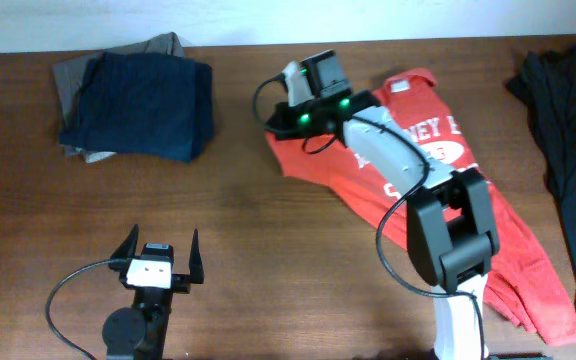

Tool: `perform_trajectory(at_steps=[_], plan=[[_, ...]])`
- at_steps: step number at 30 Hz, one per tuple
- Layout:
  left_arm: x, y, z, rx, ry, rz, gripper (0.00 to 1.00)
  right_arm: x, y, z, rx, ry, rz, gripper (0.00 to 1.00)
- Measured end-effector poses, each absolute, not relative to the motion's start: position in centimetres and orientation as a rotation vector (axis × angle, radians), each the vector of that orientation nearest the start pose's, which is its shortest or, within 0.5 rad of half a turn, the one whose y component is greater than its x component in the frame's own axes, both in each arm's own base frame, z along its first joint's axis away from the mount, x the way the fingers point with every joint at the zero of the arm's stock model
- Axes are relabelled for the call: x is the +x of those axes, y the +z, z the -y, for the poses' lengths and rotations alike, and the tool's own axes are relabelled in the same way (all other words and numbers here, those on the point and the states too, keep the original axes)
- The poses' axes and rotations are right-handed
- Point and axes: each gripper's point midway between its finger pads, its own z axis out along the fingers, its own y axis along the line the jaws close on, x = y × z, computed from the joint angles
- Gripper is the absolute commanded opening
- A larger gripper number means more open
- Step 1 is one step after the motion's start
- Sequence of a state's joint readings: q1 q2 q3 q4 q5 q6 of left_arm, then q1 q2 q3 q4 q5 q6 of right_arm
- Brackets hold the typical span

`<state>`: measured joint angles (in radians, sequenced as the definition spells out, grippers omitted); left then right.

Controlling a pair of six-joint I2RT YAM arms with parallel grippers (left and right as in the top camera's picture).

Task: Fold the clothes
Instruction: 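Drag the red t-shirt with the right gripper to the table center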

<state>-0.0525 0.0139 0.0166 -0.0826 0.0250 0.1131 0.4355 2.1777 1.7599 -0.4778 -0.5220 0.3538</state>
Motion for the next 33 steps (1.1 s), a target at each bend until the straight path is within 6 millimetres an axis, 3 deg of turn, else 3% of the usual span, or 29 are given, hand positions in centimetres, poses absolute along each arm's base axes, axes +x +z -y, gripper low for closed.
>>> perform_trajectory(at_steps=[7,18,24,26,29,33], plan=[[24.5,15.8,1.7,0.155,0.026,-1.643,0.99,44.1,11.3,-35.4,-0.439,1.012,-2.538,0.04],[24.5,15.8,1.7,0.155,0.026,-1.643,0.99,36.3,11.8,-44.2,-0.718,1.098,-2.494,0.04],[24.5,15.8,1.7,0.155,0.026,-1.643,0.99,32.9,11.8,-46.7,-0.803,1.127,-2.495,0.04],[24.5,15.8,1.7,0.155,0.026,-1.643,0.99,32.3,11.8,-47.1,-0.810,1.135,-2.500,0.12],[24.5,15.8,1.7,0.155,0.026,-1.643,0.99,31.8,11.8,-47.5,-0.817,1.141,-2.502,0.38],[24.5,15.8,1.7,0.155,0.026,-1.643,0.99,32.0,11.7,-47.4,-0.803,1.132,-2.507,0.46]])
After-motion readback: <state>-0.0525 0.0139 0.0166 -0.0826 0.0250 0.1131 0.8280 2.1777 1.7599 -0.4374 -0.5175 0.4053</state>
